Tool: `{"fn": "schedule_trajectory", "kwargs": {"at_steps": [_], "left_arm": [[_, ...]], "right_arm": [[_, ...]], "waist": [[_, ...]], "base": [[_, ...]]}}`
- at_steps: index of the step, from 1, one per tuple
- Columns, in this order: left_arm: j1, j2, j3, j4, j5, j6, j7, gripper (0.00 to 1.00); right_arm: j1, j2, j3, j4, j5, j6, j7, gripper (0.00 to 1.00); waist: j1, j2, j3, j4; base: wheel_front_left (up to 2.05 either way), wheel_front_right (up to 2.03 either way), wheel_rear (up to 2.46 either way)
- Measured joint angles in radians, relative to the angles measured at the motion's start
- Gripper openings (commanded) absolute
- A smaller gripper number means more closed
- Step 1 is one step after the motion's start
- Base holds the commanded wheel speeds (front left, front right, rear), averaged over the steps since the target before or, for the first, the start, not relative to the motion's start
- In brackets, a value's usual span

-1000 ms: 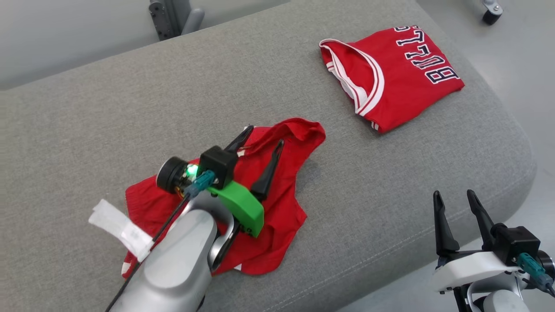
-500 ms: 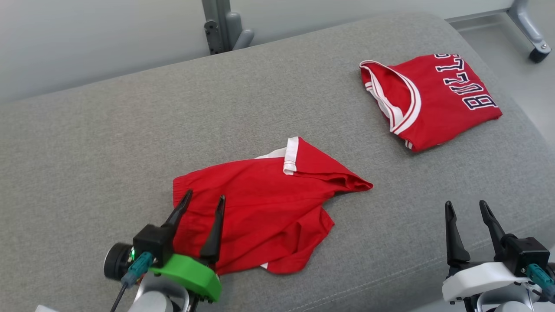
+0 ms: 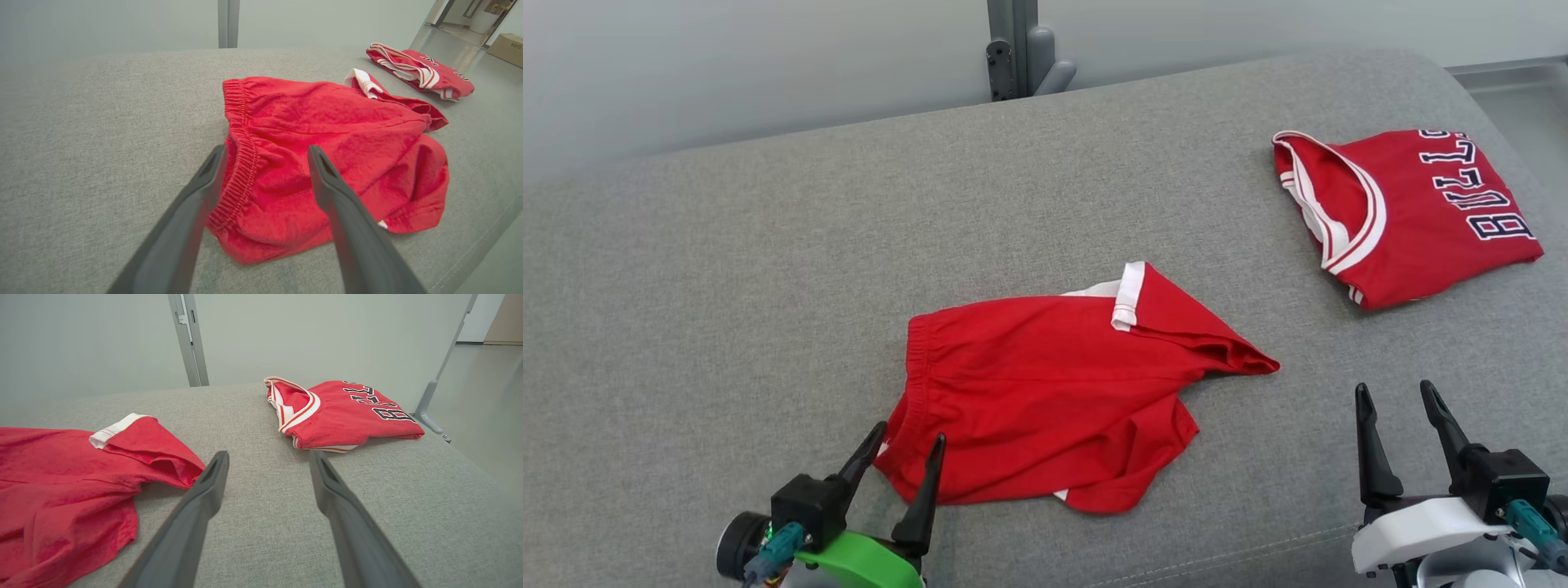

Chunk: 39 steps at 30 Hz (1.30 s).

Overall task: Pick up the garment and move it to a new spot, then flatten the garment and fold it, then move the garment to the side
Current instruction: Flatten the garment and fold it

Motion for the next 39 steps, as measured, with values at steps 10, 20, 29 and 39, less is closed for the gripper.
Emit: {"fn": "schedule_trajectory", "kwargs": {"at_steps": [10, 20, 29, 39], "left_arm": [[-0.113, 0.032, -0.036, 0.137, 0.015, -0.073, 0.071, 0.29], [-0.121, 0.025, -0.034, 0.166, -0.052, -0.093, 0.137, 0.00], [-0.128, -0.063, 0.067, -0.103, -0.292, -0.110, 0.203, 0.00], [-0.199, -0.135, 0.183, -0.125, -0.398, 0.028, 0.225, 0.00]], "right_arm": [[-0.016, 0.000, 0.007, -0.003, -0.007, 0.000, 0.000, 1.00], [-0.016, 0.000, 0.002, -0.003, -0.002, 0.000, 0.000, 1.00], [-0.016, 0.000, 0.011, 0.002, 0.001, 0.000, 0.000, 1.00], [-0.028, 0.000, 0.038, 0.007, 0.012, 0.000, 0.000, 1.00]], "waist": [[0.0000, 0.0000, 0.037, -0.020], [0.0000, 0.0000, 0.053, -0.052], [0.0000, 0.0000, 0.043, -0.042], [0.0000, 0.0000, 0.046, -0.059]], "base": [[0.00, 0.00, 0.00], [0.00, 0.00, 0.00], [0.00, 0.00, 0.00], [0.00, 0.00, 0.00]]}}
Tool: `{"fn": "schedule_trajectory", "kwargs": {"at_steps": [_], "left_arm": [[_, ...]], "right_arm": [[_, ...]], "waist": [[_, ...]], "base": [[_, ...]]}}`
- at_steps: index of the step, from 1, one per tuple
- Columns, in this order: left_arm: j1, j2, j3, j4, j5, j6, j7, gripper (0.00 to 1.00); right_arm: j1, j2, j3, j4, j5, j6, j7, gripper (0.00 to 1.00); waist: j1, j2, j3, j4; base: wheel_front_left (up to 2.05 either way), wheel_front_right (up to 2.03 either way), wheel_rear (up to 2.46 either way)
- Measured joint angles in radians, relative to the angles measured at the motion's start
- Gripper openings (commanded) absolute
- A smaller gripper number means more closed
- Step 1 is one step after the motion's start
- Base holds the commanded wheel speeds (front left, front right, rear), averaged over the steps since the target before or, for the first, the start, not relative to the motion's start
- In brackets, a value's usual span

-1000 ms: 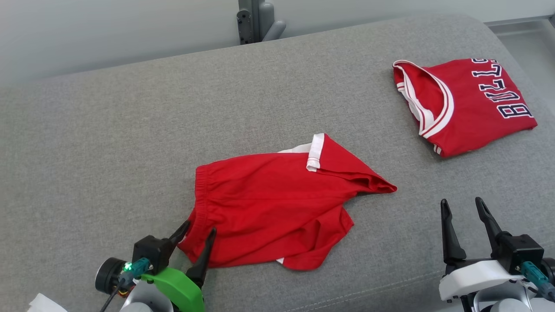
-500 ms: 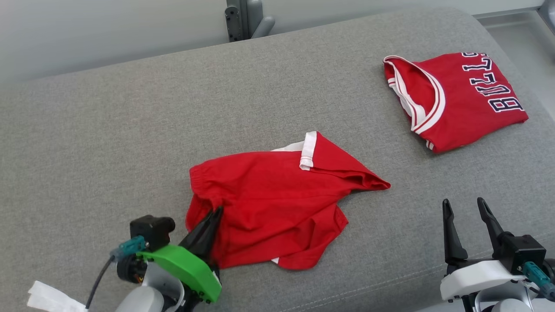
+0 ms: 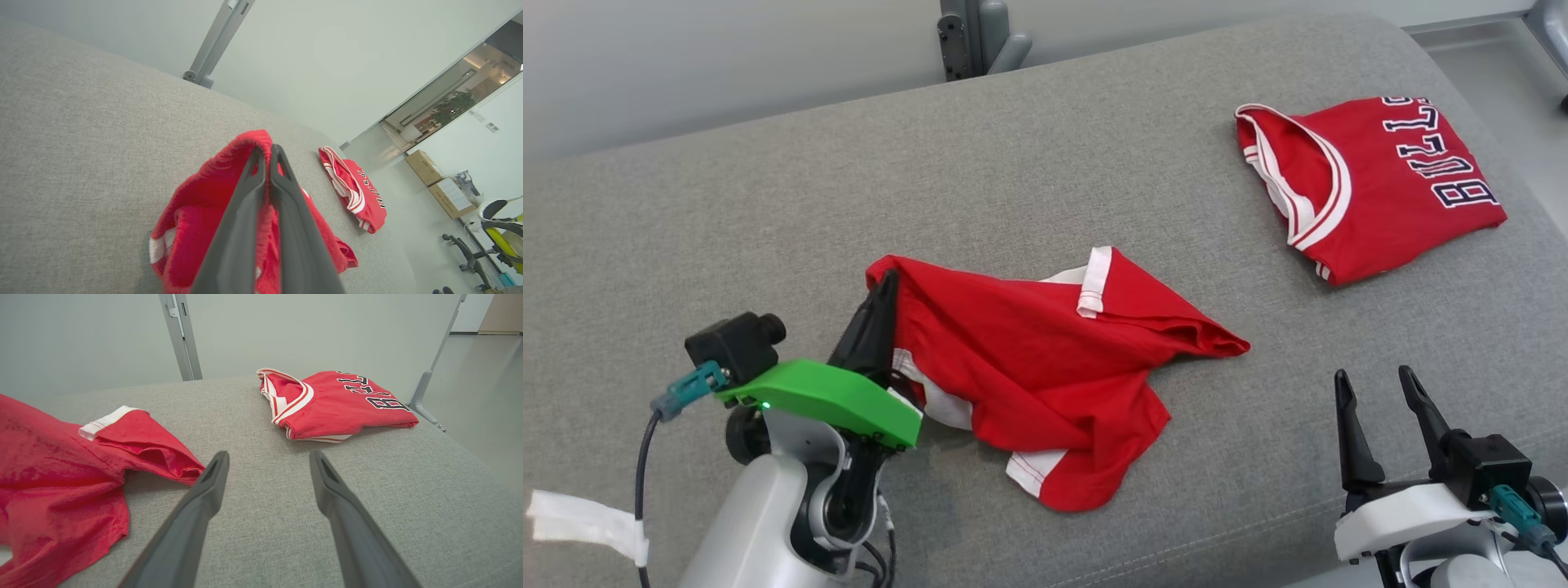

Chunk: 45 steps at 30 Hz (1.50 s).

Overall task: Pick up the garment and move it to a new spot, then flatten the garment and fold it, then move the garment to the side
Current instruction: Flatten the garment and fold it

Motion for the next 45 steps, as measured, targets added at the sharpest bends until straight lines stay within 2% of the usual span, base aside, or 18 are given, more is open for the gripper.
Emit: {"fn": "schedule_trajectory", "kwargs": {"at_steps": [3, 8, 12, 15, 16, 17, 18, 22, 25, 28, 33, 36, 38, 39, 45], "left_arm": [[-0.056, 0.008, 0.008, 0.101, 0.052, 0.024, -0.028, 0.00], [-0.134, 0.041, 0.007, 0.316, 0.106, 0.028, -0.066, 0.00], [-0.187, 0.076, -0.009, 0.464, 0.140, -0.010, -0.098, 0.00], [-0.211, 0.081, -0.019, 0.546, 0.155, -0.048, -0.117, 0.00], [-0.217, 0.082, -0.026, 0.565, 0.160, -0.059, -0.129, 0.25], [-0.220, 0.082, -0.025, 0.581, 0.165, -0.067, -0.150, 0.69], [-0.223, 0.081, -0.020, 0.595, 0.162, -0.073, -0.165, 1.00], [-0.215, 0.089, -0.012, 0.599, 0.162, -0.089, -0.205, 1.00], [-0.170, 0.130, -0.009, 0.535, 0.188, -0.074, -0.223, 1.00], [-0.089, 0.173, -0.026, 0.417, 0.213, -0.046, -0.216, 1.00], [0.033, 0.231, -0.100, 0.142, 0.276, 0.027, -0.103, 1.00], [0.080, 0.213, -0.188, -0.018, 0.294, 0.035, -0.001, 1.00], [0.091, 0.201, -0.218, -0.058, 0.297, 0.035, 0.029, 1.00], [0.099, 0.186, -0.267, -0.111, 0.306, 0.035, 0.072, 1.00], [0.104, 0.102, -0.407, -0.118, 0.322, 0.019, 0.180, 1.00]], "right_arm": [[-0.013, -0.001, 0.009, -0.002, 0.007, 0.000, 0.000, 1.00], [-0.026, 0.000, 0.017, -0.005, 0.015, 0.000, 0.000, 1.00], [-0.037, 0.000, 0.011, -0.009, 0.015, 0.000, 0.000, 1.00], [-0.039, 0.000, 0.004, -0.011, 0.015, 0.000, 0.000, 1.00], [-0.039, 0.000, 0.001, -0.011, 0.015, 0.000, 0.000, 1.00], [-0.039, -0.001, 0.000, -0.010, 0.015, 0.000, 0.000, 1.00], [-0.039, -0.001, -0.002, -0.008, 0.015, 0.000, 0.000, 1.00], [-0.039, 0.000, -0.009, -0.005, 0.015, 0.000, 0.000, 1.00], [-0.035, 0.000, -0.014, -0.005, 0.015, 0.000, 0.000, 1.00], [-0.025, 0.000, -0.024, -0.007, 0.015, 0.000, 0.000, 1.00], [-0.015, 0.000, -0.029, -0.010, 0.016, 0.000, 0.000, 1.00], [-0.016, 0.000, -0.019, -0.009, 0.019, 0.000, 0.000, 1.00], [-0.017, 0.000, -0.018, -0.009, 0.023, 0.000, 0.000, 1.00], [-0.024, 0.000, -0.011, -0.008, 0.024, 0.000, 0.000, 1.00], [-0.038, 0.000, -0.010, -0.012, 0.033, 0.000, 0.000, 1.00]], "waist": [[0.0000, 0.0000, 0.018, -0.010], [0.0000, 0.0000, 0.060, -0.030], [0.0000, 0.0000, 0.096, -0.046], [0.0000, 0.0000, 0.116, -0.055], [0.0000, 0.0000, 0.121, -0.057], [0.0000, 0.0000, 0.123, -0.057], [0.0000, 0.0000, 0.123, -0.057], [0.0000, 0.0000, 0.105, -0.053], [0.0000, 0.0000, 0.085, -0.046], [0.0000, 0.0000, 0.069, -0.037], [0.0000, 0.0000, 0.056, -0.021], [0.0000, 0.0000, 0.056, -0.021], [0.0000, 0.0000, 0.057, -0.023], [0.0000, 0.0000, 0.059, -0.030], [0.0000, 0.0000, 0.070, -0.061]], "base": [[0.00, 0.00, 0.00], [0.00, 0.00, 0.00], [0.00, 0.00, 0.00], [0.00, 0.00, 0.00], [0.00, 0.00, 0.00], [0.00, 0.00, 0.00], [0.00, 0.00, 0.00], [0.00, 0.00, 0.00], [0.00, 0.00, 0.00], [0.00, 0.00, 0.00], [0.00, 0.00, 0.00], [0.00, 0.00, 0.00], [0.00, 0.00, 0.00], [0.00, 0.00, 0.00], [0.00, 0.00, 0.00]]}}
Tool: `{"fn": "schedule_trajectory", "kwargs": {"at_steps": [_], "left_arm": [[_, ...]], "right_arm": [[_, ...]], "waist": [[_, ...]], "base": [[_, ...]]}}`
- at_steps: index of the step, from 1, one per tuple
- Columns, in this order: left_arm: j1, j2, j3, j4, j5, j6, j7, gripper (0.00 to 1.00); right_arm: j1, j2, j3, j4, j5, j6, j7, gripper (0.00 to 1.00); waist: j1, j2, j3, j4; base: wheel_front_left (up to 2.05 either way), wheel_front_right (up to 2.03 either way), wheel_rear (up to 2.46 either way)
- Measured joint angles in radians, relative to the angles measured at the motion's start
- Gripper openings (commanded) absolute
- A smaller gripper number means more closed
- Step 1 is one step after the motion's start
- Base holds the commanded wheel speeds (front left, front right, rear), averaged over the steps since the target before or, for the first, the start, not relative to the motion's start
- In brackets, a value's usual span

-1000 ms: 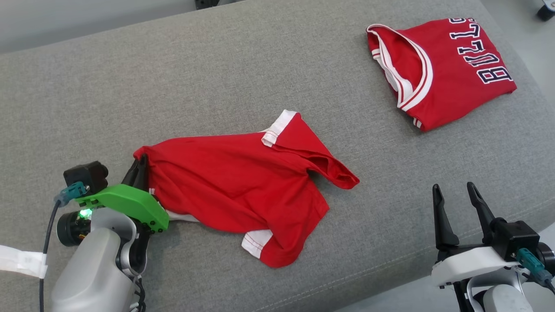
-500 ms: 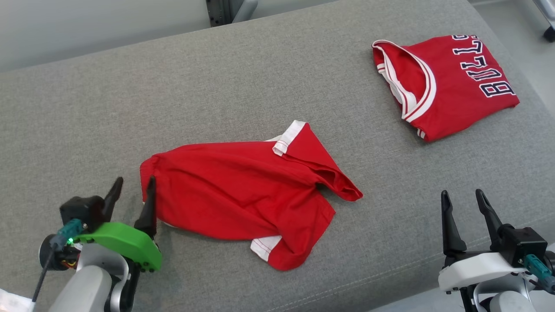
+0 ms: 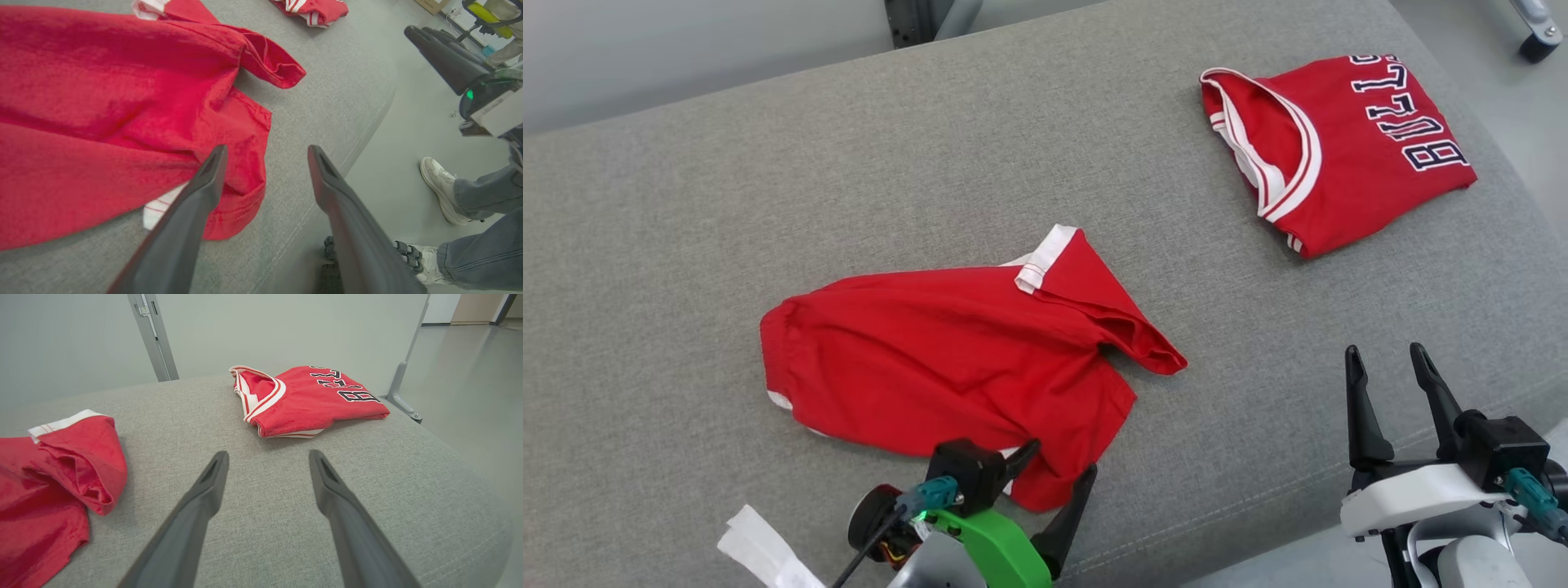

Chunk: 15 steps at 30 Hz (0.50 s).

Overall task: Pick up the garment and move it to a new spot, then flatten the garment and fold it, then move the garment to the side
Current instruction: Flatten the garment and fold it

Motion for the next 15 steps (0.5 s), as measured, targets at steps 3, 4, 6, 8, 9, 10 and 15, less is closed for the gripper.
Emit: {"fn": "schedule_trajectory", "kwargs": {"at_steps": [3, 4, 6, 8, 9, 10, 15], "left_arm": [[-0.011, -0.012, -0.034, 0.059, 0.002, -0.014, 0.044, 1.00], [-0.011, -0.023, -0.038, 0.080, -0.016, -0.021, 0.056, 1.00], [-0.015, -0.033, -0.041, 0.121, -0.017, -0.021, 0.060, 1.00], [-0.028, -0.031, -0.038, 0.162, -0.011, -0.014, 0.067, 1.00], [-0.031, -0.030, -0.033, 0.182, -0.011, -0.008, 0.066, 1.00], [-0.033, -0.026, -0.033, 0.197, -0.002, 0.000, 0.059, 1.00], [-0.049, -0.021, -0.023, 0.239, 0.026, 0.027, 0.040, 1.00]], "right_arm": [[-0.003, 0.000, 0.003, -0.001, 0.008, 0.000, 0.000, 1.00], [-0.003, 0.000, 0.003, -0.001, 0.010, 0.000, 0.000, 1.00], [-0.003, 0.000, 0.006, 0.000, 0.015, 0.000, 0.000, 1.00], [-0.004, 0.000, 0.006, 0.000, 0.020, 0.000, 0.000, 1.00], [-0.005, 0.000, 0.007, 0.000, 0.024, 0.000, 0.000, 1.00], [-0.005, 0.000, 0.008, 0.000, 0.026, 0.000, 0.000, 1.00], [-0.004, -0.001, 0.003, -0.001, 0.033, 0.000, 0.000, 1.00]], "waist": [[0.0000, 0.0000, 0.009, -0.020], [0.0000, 0.0000, 0.013, -0.027], [0.0000, 0.0000, 0.019, -0.041], [0.0000, 0.0000, 0.025, -0.057], [0.0000, 0.0000, 0.028, -0.064], [0.0000, 0.0000, 0.031, -0.072], [0.0000, 0.0000, 0.041, -0.103]], "base": [[0.00, 0.00, 0.00], [0.00, 0.00, 0.00], [0.00, 0.00, 0.00], [0.00, 0.00, 0.00], [0.00, 0.00, 0.00], [0.00, 0.00, 0.00], [0.00, 0.00, 0.00]]}}
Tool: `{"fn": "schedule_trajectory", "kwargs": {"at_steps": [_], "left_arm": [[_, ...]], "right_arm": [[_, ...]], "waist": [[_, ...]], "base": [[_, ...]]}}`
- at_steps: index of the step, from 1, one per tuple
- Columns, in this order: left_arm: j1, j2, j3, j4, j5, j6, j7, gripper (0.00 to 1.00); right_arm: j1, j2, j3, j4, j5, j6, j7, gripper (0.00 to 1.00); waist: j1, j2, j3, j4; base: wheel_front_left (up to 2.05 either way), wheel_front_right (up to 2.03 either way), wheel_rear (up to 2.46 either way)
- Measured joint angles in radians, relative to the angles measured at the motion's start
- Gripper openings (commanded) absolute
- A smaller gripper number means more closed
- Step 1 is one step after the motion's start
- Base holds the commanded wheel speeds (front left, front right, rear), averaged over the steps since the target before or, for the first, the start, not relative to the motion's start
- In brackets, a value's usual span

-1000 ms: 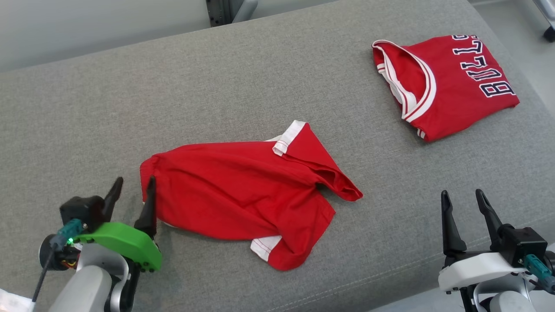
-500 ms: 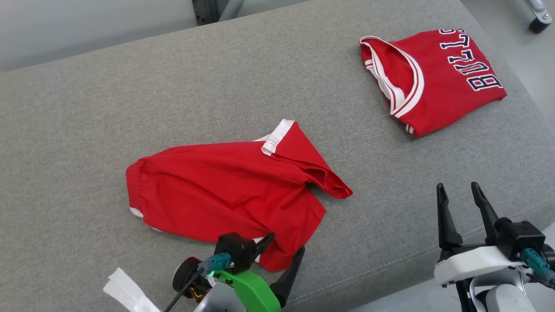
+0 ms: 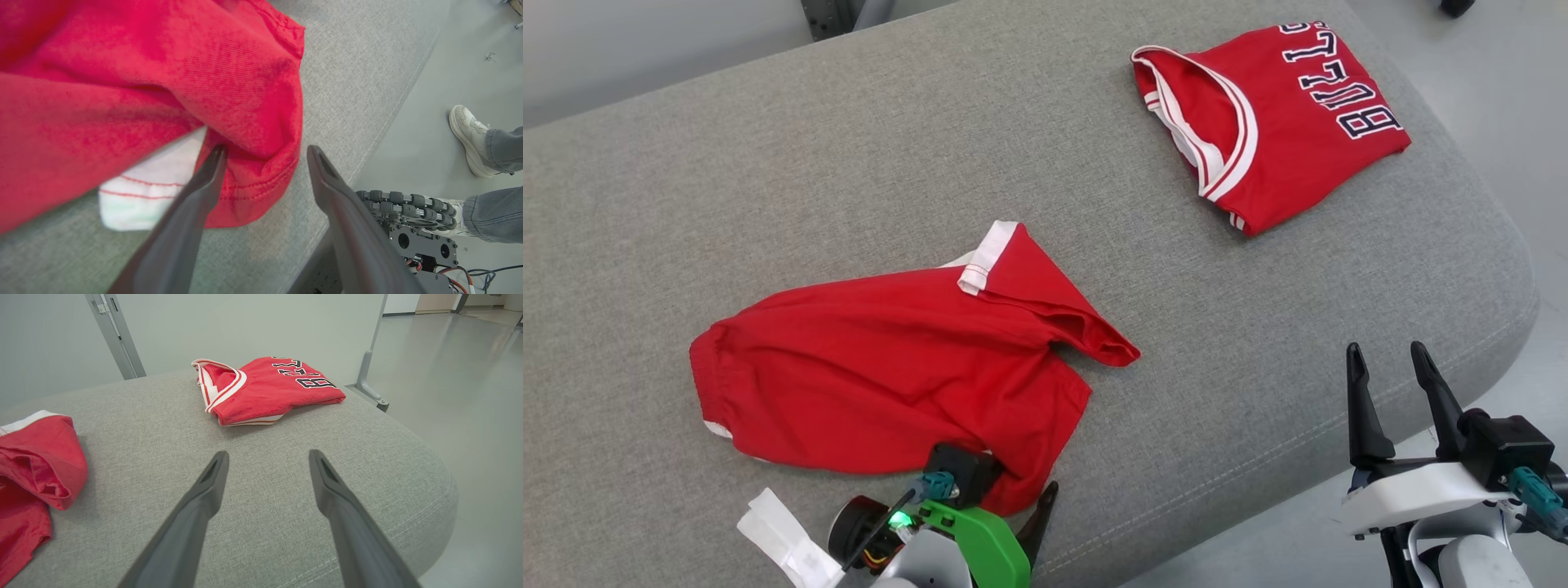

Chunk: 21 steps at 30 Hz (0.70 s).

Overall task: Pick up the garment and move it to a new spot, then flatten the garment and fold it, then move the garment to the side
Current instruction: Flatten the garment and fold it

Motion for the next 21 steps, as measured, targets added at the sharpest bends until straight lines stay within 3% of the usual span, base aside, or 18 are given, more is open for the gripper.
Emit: {"fn": "schedule_trajectory", "kwargs": {"at_steps": [1, 2, 4, 8, 11, 14, 18, 21], "left_arm": [[0.000, 0.002, 0.001, 0.006, 0.000, 0.002, 0.000, 1.00], [0.000, 0.003, 0.004, 0.012, -0.002, 0.003, 0.000, 0.70], [-0.004, 0.002, 0.008, 0.030, -0.007, 0.004, -0.006, 0.00], [-0.003, -0.028, 0.051, 0.032, -0.085, -0.020, -0.026, 0.00], [0.019, -0.108, 0.115, -0.041, -0.227, -0.047, -0.032, 0.00], [0.035, -0.165, 0.193, -0.149, -0.396, -0.046, -0.009, 0.00], [0.037, -0.191, 0.255, -0.283, -0.587, 0.034, 0.025, 0.00], [0.016, -0.198, 0.279, -0.347, -0.750, 0.139, 0.036, 0.00]], "right_arm": [[0.001, 0.000, 0.000, 0.000, 0.000, 0.000, 0.000, 1.00], [0.001, 0.000, 0.000, 0.000, 0.000, 0.000, 0.000, 1.00], [0.002, 0.000, 0.000, 0.001, 0.000, 0.000, 0.000, 1.00], [0.002, 0.000, 0.001, 0.001, 0.000, 0.000, 0.000, 1.00], [0.003, 0.001, 0.000, 0.002, -0.002, 0.000, 0.000, 1.00], [0.008, 0.000, 0.005, 0.006, -0.008, 0.000, 0.000, 1.00], [0.008, 0.001, 0.019, 0.006, -0.008, 0.000, 0.000, 1.00], [0.007, 0.001, 0.028, 0.007, -0.008, 0.000, 0.000, 1.00]], "waist": [[0.0000, 0.0000, 0.001, -0.004], [0.0000, 0.0000, 0.002, -0.007], [0.0000, 0.0000, 0.003, -0.010], [0.0000, 0.0000, -0.002, -0.008], [0.0000, 0.0000, -0.010, -0.002], [0.0000, 0.0000, -0.020, 0.005], [0.0000, 0.0000, -0.031, 0.014], [0.0000, 0.0000, -0.033, 0.018]], "base": [[0.00, 0.00, 0.00], [0.00, 0.00, 0.00], [0.00, 0.00, 0.00], [0.00, 0.00, 0.00], [0.00, 0.00, 0.00], [0.00, 0.00, 0.00], [0.00, 0.00, 0.00], [0.00, 0.00, 0.00]]}}
